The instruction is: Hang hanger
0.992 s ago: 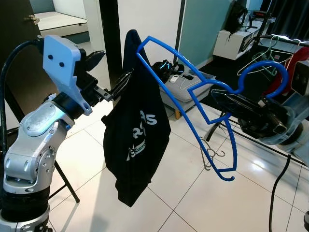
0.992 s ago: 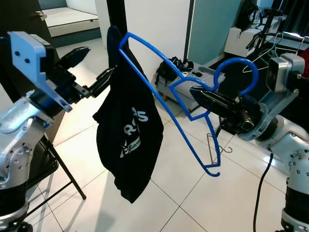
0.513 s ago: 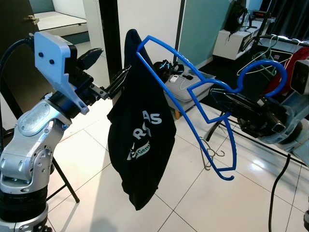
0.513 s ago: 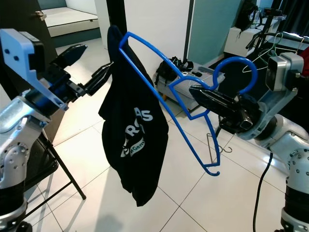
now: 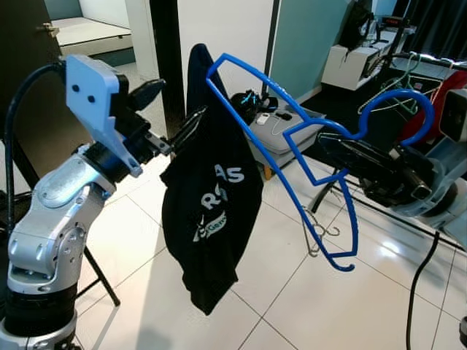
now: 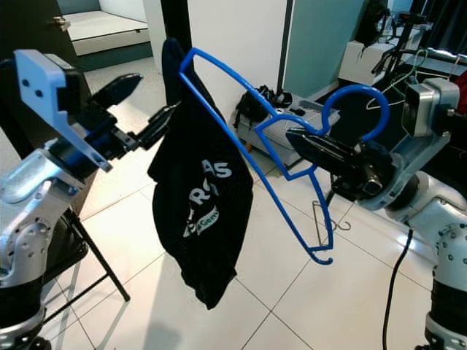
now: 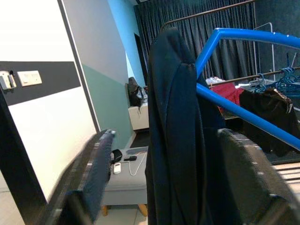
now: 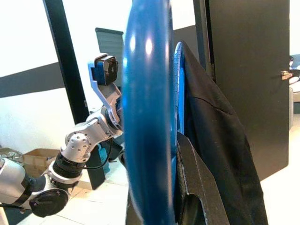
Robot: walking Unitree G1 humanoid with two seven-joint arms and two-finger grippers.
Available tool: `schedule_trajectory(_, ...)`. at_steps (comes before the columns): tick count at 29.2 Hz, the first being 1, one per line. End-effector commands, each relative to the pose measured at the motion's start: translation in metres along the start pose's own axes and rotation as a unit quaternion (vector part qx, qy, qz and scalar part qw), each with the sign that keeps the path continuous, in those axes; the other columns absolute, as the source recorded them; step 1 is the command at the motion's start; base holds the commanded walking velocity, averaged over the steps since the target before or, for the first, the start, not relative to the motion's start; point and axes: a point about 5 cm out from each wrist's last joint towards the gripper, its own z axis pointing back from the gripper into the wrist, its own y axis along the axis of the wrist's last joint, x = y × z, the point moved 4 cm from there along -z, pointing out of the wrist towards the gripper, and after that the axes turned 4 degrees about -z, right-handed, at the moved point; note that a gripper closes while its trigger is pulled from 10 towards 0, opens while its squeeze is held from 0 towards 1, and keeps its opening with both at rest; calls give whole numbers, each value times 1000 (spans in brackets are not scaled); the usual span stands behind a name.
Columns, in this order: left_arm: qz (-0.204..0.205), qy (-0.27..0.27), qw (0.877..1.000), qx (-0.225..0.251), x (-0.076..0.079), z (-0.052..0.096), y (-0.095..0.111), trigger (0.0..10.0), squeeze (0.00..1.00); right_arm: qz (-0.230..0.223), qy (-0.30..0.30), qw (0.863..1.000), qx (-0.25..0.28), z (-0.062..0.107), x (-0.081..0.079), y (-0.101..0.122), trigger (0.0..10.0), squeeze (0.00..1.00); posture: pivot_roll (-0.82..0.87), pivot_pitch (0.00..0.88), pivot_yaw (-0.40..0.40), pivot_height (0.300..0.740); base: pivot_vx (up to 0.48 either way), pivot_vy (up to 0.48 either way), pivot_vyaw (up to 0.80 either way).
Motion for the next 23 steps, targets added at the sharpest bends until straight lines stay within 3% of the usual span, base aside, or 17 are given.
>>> schedule_trajectory(1, 9, -4, 1000, -5, 4, 0, -5, 0, 0, 20, 13, 1000, 10, -1, -5, 9, 10000, 0, -26, 0, -34, 740, 0, 0, 0)
schedule_trajectory(23, 11, 4, 1000, -7, 0, 1, -5, 0, 0, 19, 13, 1000, 8, 1, -4, 9, 10000, 0, -25, 0, -35, 740, 0, 0, 0)
